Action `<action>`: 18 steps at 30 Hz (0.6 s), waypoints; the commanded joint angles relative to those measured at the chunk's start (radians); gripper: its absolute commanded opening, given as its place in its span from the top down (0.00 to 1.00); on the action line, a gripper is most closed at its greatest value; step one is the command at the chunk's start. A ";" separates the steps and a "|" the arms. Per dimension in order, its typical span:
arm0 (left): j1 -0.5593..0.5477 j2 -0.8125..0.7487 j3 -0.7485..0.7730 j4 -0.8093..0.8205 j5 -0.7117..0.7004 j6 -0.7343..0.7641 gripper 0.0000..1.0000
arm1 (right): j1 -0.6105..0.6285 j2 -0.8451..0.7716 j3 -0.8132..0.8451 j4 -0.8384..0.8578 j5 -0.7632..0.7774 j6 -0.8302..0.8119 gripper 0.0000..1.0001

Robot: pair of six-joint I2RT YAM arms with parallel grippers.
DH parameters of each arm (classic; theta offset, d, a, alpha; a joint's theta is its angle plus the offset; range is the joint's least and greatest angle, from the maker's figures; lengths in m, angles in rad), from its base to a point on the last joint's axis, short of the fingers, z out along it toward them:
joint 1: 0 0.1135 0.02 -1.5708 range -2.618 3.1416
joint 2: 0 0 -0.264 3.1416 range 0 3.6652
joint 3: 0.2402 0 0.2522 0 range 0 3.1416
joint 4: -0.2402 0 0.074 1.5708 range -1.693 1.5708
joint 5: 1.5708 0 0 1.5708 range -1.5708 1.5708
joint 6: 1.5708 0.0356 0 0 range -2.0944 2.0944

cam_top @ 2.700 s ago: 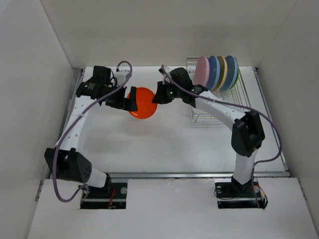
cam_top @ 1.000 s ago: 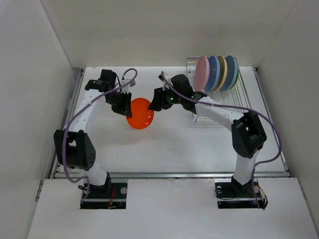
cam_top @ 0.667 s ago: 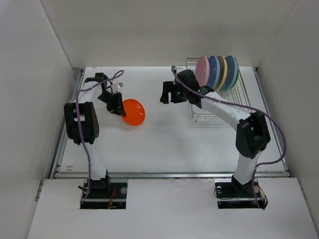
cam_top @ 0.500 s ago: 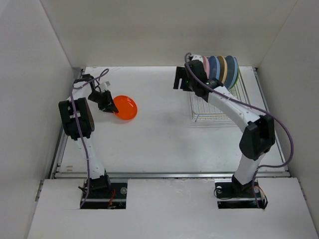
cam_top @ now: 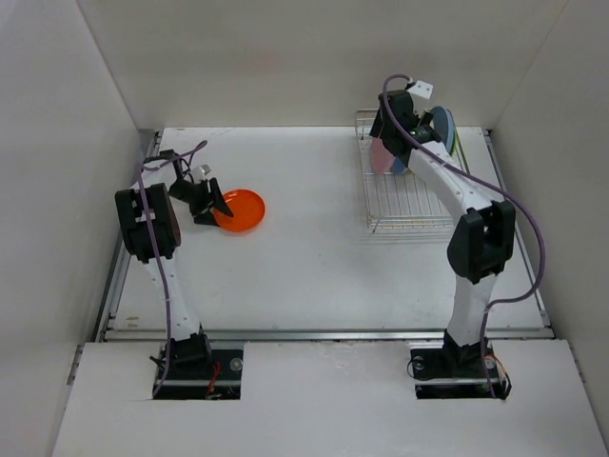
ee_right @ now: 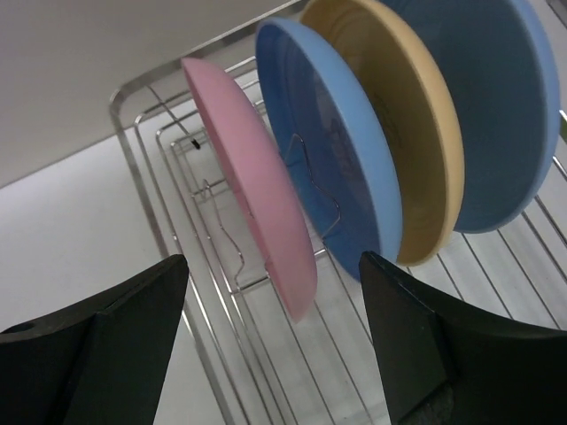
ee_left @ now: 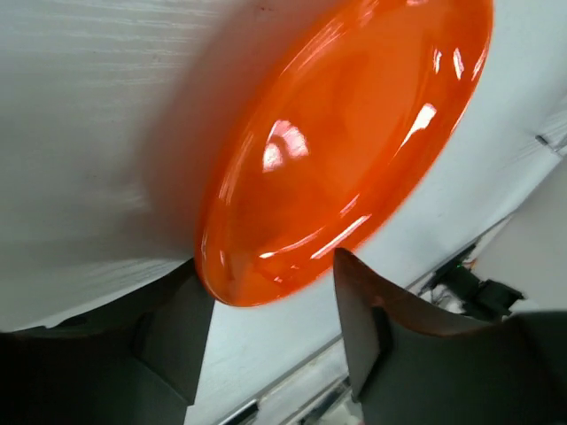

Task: Unload the plates from the dish rack

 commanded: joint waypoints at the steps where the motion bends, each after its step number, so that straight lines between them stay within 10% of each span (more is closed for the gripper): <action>1: 0.002 -0.015 0.027 -0.019 -0.033 0.003 0.47 | 0.003 0.060 0.061 0.030 -0.007 -0.034 0.16; 8: 0.002 -0.055 0.027 -0.029 -0.114 0.003 0.37 | -0.008 0.163 0.141 0.021 0.039 -0.013 0.19; 18: 0.002 -0.164 -0.022 -0.078 -0.165 0.042 0.36 | -0.008 0.125 0.084 0.021 0.151 -0.013 0.72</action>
